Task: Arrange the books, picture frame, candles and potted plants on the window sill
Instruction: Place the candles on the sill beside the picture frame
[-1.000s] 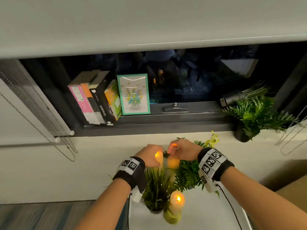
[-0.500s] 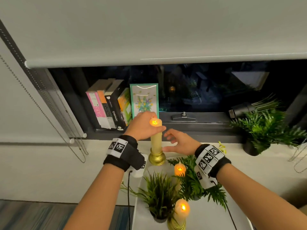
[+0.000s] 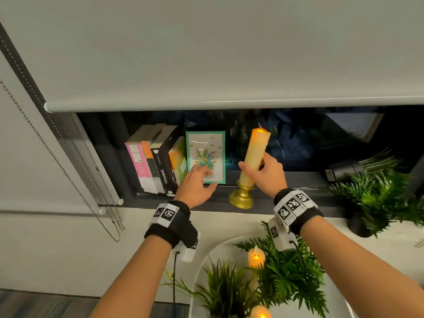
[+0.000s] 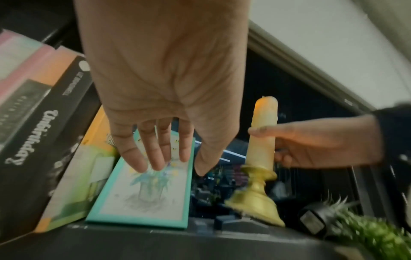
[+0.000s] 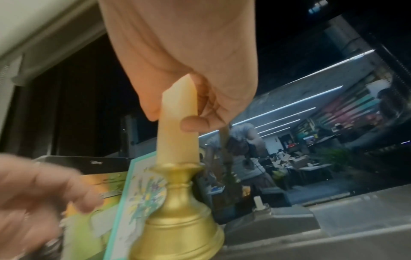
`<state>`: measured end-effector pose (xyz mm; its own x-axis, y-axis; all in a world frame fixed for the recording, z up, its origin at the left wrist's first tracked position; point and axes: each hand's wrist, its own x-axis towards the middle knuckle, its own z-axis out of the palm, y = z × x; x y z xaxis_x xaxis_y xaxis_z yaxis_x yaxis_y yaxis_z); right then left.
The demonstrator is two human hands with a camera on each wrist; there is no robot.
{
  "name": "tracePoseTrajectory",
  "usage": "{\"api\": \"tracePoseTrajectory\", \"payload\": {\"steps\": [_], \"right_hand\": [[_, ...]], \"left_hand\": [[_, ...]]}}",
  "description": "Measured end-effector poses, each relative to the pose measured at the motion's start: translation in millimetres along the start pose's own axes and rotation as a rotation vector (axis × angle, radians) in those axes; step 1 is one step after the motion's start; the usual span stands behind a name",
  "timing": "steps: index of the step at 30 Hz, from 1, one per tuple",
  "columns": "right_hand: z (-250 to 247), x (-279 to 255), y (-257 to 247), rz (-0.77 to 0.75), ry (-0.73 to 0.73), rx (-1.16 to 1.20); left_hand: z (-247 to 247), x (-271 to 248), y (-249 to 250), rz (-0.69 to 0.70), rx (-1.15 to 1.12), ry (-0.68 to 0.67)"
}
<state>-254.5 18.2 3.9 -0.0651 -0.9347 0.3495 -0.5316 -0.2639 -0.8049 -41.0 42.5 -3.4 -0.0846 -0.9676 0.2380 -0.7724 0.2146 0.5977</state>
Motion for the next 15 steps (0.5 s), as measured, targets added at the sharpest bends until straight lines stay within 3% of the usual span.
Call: {"api": "tracePoseTrajectory", "payload": {"steps": [6,15], "right_hand": [[5.2,40.6,11.0,0.055,-0.008,-0.071],[32.3,77.6,17.3,0.053,-0.084,-0.131]], "left_hand": [[23.9,12.4,-25.7,-0.05,0.21,-0.264],[53.5,44.8,-42.0,-0.079,0.234,-0.375]]}}
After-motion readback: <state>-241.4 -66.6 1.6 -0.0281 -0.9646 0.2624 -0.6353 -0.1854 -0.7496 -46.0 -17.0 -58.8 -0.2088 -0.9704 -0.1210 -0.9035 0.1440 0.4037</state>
